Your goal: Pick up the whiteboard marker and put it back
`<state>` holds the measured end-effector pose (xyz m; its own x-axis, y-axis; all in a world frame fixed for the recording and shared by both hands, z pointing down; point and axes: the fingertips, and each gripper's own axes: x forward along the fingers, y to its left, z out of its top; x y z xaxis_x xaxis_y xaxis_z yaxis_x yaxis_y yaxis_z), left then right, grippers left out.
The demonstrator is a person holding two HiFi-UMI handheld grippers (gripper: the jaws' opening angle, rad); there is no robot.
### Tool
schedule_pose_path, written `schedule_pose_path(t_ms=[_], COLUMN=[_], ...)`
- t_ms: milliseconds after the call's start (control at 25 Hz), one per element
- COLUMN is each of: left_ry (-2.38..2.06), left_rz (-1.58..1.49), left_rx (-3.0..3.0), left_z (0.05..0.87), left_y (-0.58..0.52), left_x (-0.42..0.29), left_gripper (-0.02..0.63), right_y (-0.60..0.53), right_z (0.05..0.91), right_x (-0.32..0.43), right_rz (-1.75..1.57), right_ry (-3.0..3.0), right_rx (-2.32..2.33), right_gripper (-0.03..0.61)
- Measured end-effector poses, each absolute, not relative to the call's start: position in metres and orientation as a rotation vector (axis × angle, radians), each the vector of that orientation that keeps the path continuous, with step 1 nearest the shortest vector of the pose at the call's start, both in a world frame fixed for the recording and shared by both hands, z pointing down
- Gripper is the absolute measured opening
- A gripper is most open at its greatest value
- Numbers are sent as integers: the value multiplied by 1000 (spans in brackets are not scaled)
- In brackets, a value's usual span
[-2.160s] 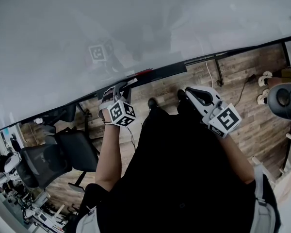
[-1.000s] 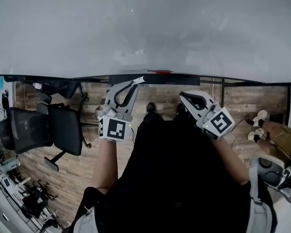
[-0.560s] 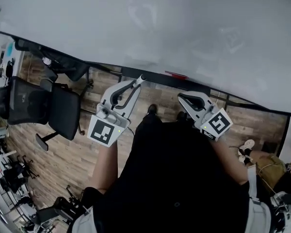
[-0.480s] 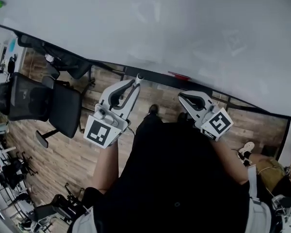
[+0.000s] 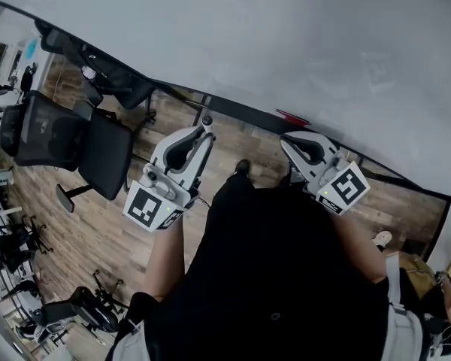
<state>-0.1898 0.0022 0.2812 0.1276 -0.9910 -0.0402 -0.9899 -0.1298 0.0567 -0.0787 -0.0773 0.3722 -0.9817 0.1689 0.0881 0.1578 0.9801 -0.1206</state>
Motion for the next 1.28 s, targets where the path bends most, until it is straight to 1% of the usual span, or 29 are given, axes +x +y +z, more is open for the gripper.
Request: schedule_pose_path(t_ms=[440,1280], left_ry=[-2057,-1986], left_rz=[-90,-61], left_rx=[2290,2312], left_z=[310,320], left_y=[11,7], left_x=[-193,-194], left_gripper=[63,63], right_y=[-92,-99], right_z=[375,368], right_x=[-74,-72], right_rz=[146,131], right_ry=[-3034,-3043], right_rx=[-206,-125], right_gripper=[20,20])
